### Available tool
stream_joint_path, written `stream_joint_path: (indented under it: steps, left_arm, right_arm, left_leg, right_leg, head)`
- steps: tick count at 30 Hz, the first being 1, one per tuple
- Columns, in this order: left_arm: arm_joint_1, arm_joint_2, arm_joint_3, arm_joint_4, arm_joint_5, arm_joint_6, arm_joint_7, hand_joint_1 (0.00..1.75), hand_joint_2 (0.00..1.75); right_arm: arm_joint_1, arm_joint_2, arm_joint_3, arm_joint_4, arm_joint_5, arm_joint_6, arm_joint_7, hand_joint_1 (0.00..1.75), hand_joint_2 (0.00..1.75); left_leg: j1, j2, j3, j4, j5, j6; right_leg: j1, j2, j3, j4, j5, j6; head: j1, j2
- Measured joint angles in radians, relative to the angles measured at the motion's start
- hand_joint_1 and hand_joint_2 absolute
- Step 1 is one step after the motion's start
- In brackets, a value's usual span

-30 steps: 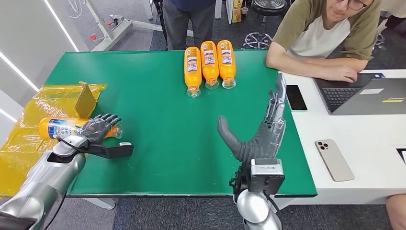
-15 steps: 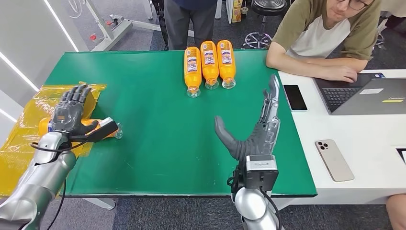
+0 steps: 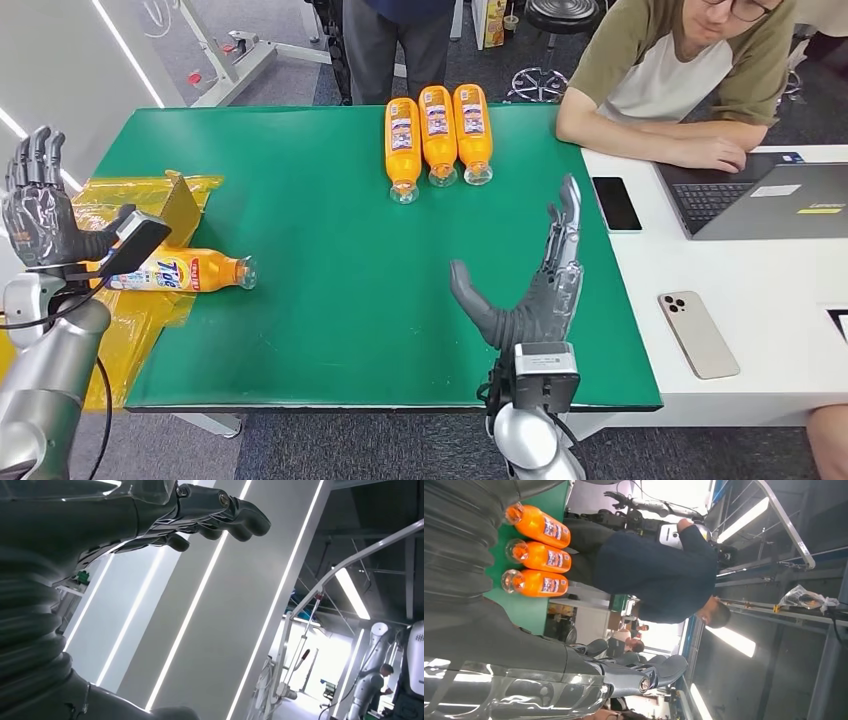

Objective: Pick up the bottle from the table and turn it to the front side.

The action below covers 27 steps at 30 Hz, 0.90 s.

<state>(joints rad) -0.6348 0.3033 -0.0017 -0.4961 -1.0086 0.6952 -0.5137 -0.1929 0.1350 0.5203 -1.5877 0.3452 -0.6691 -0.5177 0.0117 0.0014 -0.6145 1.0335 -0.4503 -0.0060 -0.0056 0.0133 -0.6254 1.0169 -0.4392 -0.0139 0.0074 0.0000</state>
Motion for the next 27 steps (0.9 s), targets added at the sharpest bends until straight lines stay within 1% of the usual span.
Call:
stream_joint_path:
  steps: [4,6,7,9,12,14,15,17,19,21,23,25,27]
  left_arm:
    - [0.006,0.000,0.012,-0.014,0.009,0.000,-0.010,0.00,1.75]
    - [0.015,-0.003,0.027,-0.034,0.072,-0.001,-0.064,0.00,1.75]
    - [0.026,-0.005,0.038,-0.059,0.143,-0.002,-0.104,0.00,1.75]
    - [0.060,-0.010,0.050,-0.151,0.362,-0.013,-0.163,0.00,1.75]
    - [0.113,-0.029,0.021,-0.334,0.685,-0.062,-0.184,0.00,1.75]
    - [0.142,-0.073,-0.025,-0.457,0.825,-0.107,-0.188,0.00,1.75]
    - [0.155,-0.106,-0.054,-0.513,0.879,-0.128,-0.189,0.00,1.75]
    - [0.184,-0.182,-0.112,-0.607,0.971,-0.181,-0.190,0.00,1.75]
    - [0.223,-0.273,-0.159,-0.680,1.052,-0.253,-0.190,0.00,1.75]
    - [0.280,-0.364,-0.193,-0.740,1.091,-0.309,-0.190,0.00,1.75]
    - [0.343,-0.434,-0.227,-0.784,1.075,-0.326,-0.190,0.00,1.75]
    - [0.390,-0.474,-0.264,-0.808,1.029,-0.310,-0.190,0.00,1.75]
    - [0.416,-0.491,-0.291,-0.822,0.998,-0.297,-0.190,0.00,1.75]
  right_arm:
    - [0.003,-0.001,0.000,0.000,0.000,0.000,0.000,0.00,1.75]
    - [0.004,-0.002,0.000,0.000,-0.005,0.000,-0.003,0.00,1.75]
    - [0.005,-0.003,0.001,0.000,-0.011,0.000,-0.006,0.00,1.75]
    - [0.009,-0.006,0.005,0.001,-0.029,0.000,-0.010,0.00,1.75]
    - [0.013,-0.014,0.012,0.009,-0.063,0.000,-0.020,0.00,1.75]
    - [0.012,-0.017,0.016,0.016,-0.083,0.000,-0.024,0.00,1.75]
    - [0.011,-0.018,0.018,0.019,-0.090,0.000,-0.024,0.00,1.75]
    - [0.010,-0.018,0.021,0.023,-0.096,0.000,-0.015,0.00,1.75]
    - [0.015,-0.017,0.023,0.025,-0.094,0.000,0.006,0.00,1.75]
    - [0.032,-0.016,0.023,0.025,-0.088,0.000,0.024,0.00,1.75]
    - [0.058,-0.014,0.022,0.025,-0.076,0.002,0.030,0.00,1.75]
    - [0.083,-0.011,0.022,0.023,-0.061,0.005,0.031,0.00,1.75]
    - [0.099,-0.009,0.021,0.020,-0.049,0.007,0.032,0.00,1.75]
  left_leg:
    - [0.000,0.000,0.000,0.000,0.000,0.000]
    - [0.000,0.000,0.000,0.000,0.000,0.000]
    - [0.000,0.001,0.000,0.000,0.000,0.000]
    - [0.000,0.002,0.000,0.000,-0.001,-0.001]
    - [0.000,0.000,0.000,0.000,-0.001,-0.001]
    - [0.000,-0.005,0.000,0.000,-0.001,-0.001]
    - [-0.001,-0.008,0.000,0.000,-0.001,-0.001]
    - [-0.001,-0.010,0.000,0.001,-0.001,0.000]
    - [-0.002,-0.009,0.000,0.001,-0.002,0.001]
    - [-0.003,-0.007,0.001,0.001,-0.003,0.003]
    - [-0.003,-0.006,0.001,0.001,-0.004,0.004]
    - [-0.003,-0.006,0.001,0.001,-0.005,0.005]
    - [-0.003,-0.006,0.001,0.001,-0.006,0.005]
  right_leg:
    - [0.000,0.000,0.000,0.000,0.000,0.000]
    - [0.000,0.000,0.000,0.000,0.000,0.000]
    - [0.000,0.001,0.000,0.000,0.000,0.000]
    - [0.000,0.002,-0.001,0.000,0.000,0.000]
    - [0.000,0.000,-0.001,-0.001,0.000,0.000]
    - [0.000,-0.005,0.001,-0.002,-0.002,0.001]
    - [0.000,-0.007,0.002,-0.002,-0.002,0.002]
    - [-0.001,-0.009,0.004,-0.003,-0.003,0.003]
    - [-0.001,-0.008,0.005,-0.003,-0.002,0.004]
    - [-0.002,-0.007,0.005,-0.004,-0.002,0.005]
    - [-0.003,-0.007,0.005,-0.004,-0.002,0.006]
    - [-0.003,-0.007,0.005,-0.004,-0.003,0.006]
    - [-0.003,-0.007,0.005,-0.004,-0.004,0.006]
  head:
    - [0.000,0.000]
    - [0.000,0.000]
    - [0.000,0.000]
    - [0.000,0.000]
    - [0.000,0.000]
    - [0.000,0.000]
    - [0.000,0.000]
    - [0.000,0.000]
    - [0.000,0.000]
    - [0.000,0.000]
    - [0.000,0.000]
    - [0.000,0.000]
    - [0.000,0.000]
